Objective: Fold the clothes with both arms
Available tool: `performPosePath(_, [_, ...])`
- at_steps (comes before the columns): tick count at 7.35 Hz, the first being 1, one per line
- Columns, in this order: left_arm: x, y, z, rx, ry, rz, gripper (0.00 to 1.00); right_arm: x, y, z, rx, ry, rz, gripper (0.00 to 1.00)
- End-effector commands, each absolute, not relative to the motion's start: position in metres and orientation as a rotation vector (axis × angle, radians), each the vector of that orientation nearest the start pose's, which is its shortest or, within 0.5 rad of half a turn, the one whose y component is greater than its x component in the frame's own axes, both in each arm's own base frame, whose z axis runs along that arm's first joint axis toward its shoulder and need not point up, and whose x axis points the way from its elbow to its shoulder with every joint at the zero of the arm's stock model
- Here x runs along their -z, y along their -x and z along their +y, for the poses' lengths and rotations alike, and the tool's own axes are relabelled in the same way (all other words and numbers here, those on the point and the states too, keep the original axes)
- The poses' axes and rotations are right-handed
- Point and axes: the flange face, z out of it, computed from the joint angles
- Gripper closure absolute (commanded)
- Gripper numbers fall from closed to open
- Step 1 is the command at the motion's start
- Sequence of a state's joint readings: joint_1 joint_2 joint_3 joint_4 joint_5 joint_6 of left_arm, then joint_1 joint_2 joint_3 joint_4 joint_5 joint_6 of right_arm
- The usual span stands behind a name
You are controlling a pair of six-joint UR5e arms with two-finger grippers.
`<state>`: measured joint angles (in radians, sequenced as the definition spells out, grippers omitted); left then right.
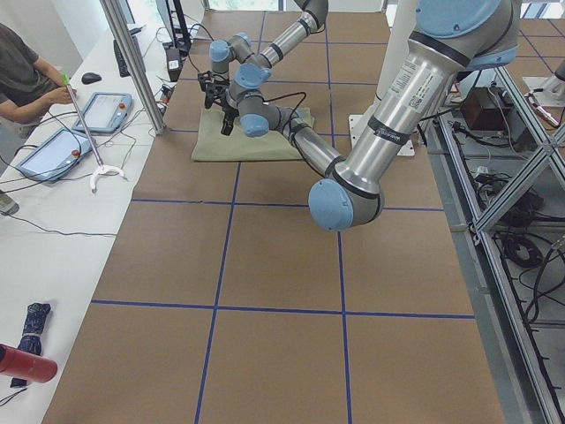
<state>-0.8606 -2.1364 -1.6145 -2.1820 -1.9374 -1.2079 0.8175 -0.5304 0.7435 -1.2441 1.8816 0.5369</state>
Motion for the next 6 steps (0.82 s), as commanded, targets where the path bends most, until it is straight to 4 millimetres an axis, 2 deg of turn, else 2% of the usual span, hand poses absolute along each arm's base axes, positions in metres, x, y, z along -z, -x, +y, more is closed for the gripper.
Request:
performPosePath(1, [-0.236, -0.363, -0.573, 0.182, -0.449, 1.165, 0.0, -0.311, 0.513, -0.725, 0.283, -0.257, -0.596, 0.0])
performPosePath(3, [-0.237, -0.361, -0.57, 0.154, -0.408, 1.183, 0.0, -0.264, 0.496, -0.72, 0.286, -0.259, -0.674, 0.0])
performPosePath(4, [-0.245, -0.359, -0.559, 0.132, -0.351, 1.201, 0.0, -0.229, 0.483, -0.703, 0.288, -0.249, -0.675, 0.0])
performPosePath(5, [-0.252, -0.354, -0.543, 0.154, -0.313, 1.213, 0.0, -0.21, 0.465, -0.676, 0.291, -0.222, -0.712, 0.0])
performPosePath(6, [-0.262, -0.351, -0.53, 0.236, -0.216, 1.244, 0.0, -0.217, 0.442, -0.645, 0.289, -0.199, -0.793, 0.0])
